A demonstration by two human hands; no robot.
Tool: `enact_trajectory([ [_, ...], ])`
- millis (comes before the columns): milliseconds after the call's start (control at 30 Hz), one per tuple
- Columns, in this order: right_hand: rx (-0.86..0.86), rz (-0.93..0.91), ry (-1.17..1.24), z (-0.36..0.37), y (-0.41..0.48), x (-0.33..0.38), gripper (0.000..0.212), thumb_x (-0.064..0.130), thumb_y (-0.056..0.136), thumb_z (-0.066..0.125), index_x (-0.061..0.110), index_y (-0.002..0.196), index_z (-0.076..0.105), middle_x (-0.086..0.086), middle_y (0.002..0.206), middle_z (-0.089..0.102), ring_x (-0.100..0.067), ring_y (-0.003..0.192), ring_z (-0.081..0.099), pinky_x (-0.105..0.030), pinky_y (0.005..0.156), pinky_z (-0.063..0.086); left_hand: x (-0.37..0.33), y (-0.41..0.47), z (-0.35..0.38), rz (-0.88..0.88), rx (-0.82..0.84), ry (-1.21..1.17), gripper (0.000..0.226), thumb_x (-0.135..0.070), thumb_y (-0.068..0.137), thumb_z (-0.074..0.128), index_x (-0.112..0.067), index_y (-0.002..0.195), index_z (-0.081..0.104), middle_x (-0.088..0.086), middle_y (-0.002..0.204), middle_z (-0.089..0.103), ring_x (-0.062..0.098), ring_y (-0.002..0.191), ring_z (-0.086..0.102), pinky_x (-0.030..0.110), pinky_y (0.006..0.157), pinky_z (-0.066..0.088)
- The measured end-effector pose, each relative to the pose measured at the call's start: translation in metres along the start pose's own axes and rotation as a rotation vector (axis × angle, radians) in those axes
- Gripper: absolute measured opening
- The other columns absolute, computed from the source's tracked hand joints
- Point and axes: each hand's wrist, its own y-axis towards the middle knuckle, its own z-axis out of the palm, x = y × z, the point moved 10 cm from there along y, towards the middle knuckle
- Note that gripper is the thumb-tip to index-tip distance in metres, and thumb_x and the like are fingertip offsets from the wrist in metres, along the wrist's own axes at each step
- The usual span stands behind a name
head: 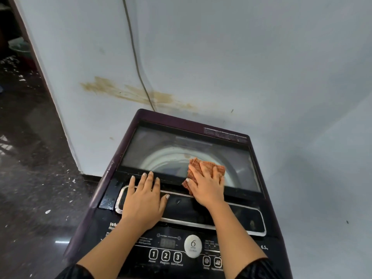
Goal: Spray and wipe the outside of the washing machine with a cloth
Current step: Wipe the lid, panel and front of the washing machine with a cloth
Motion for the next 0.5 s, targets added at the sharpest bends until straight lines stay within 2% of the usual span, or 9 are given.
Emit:
enact_trajectory([
  [67, 0.031, -0.104, 0.009, 0.003, -0.001, 0.009, 0.048, 0.056, 0.094, 0.029, 0.055, 0.140, 0.017, 0.011, 0.159, 0.006, -0.034, 0.145, -0.003, -0.059, 0.111, 0.000, -0.014, -0.001, 0.003, 0.008, 0.003, 0.014, 0.067, -0.054, 0.091, 0.017, -0.013, 0.144, 0.025, 0.010, 0.155, 0.020, 0.024, 0.143, 0.010, 0.047, 0.114, -0.004],
  [167, 0.000, -0.213, 0.010, 0.003, -0.015, 0.002, 0.046, 0.048, 0.093, 0.034, 0.054, 0.138, 0.026, 0.013, 0.157, 0.018, -0.030, 0.145, 0.007, -0.053, 0.113, 0.004, -0.026, 0.002, 0.007, 0.014, 0.009, 0.022, 0.068, -0.054, 0.091, 0.015, -0.014, 0.144, 0.023, 0.008, 0.156, 0.017, 0.023, 0.144, 0.009, 0.047, 0.114, -0.003],
  [267, -0.056, -0.004, 0.002, -0.009, -0.022, -0.065, 0.045, 0.050, 0.095, 0.030, 0.054, 0.139, 0.024, 0.015, 0.157, 0.015, -0.030, 0.145, 0.007, -0.053, 0.115, 0.005, -0.033, 0.003, 0.009, 0.024, 0.016, 0.013, 0.068, -0.055, 0.091, 0.015, -0.015, 0.145, 0.022, 0.007, 0.156, 0.017, 0.022, 0.144, 0.009, 0.046, 0.114, -0.002],
  [367, -0.068, 0.197, 0.004, -0.021, -0.034, -0.134, 0.047, 0.050, 0.097, 0.027, 0.049, 0.143, 0.018, 0.010, 0.159, 0.012, -0.037, 0.143, 0.010, -0.056, 0.114, 0.009, -0.037, 0.001, 0.011, 0.030, 0.031, 0.034, 0.068, -0.056, 0.090, 0.013, -0.017, 0.145, 0.020, 0.006, 0.156, 0.015, 0.021, 0.144, 0.008, 0.045, 0.114, -0.002],
  [500, -0.068, 0.385, 0.031, -0.028, -0.045, -0.162, 0.047, 0.046, 0.098, 0.027, 0.042, 0.144, 0.021, 0.004, 0.158, 0.018, -0.038, 0.141, 0.015, -0.056, 0.113, 0.016, -0.043, -0.003, 0.011, 0.029, 0.038, 0.032, 0.067, -0.056, 0.091, 0.014, -0.017, 0.145, 0.020, 0.006, 0.156, 0.014, 0.022, 0.144, 0.007, 0.046, 0.114, -0.002],
])
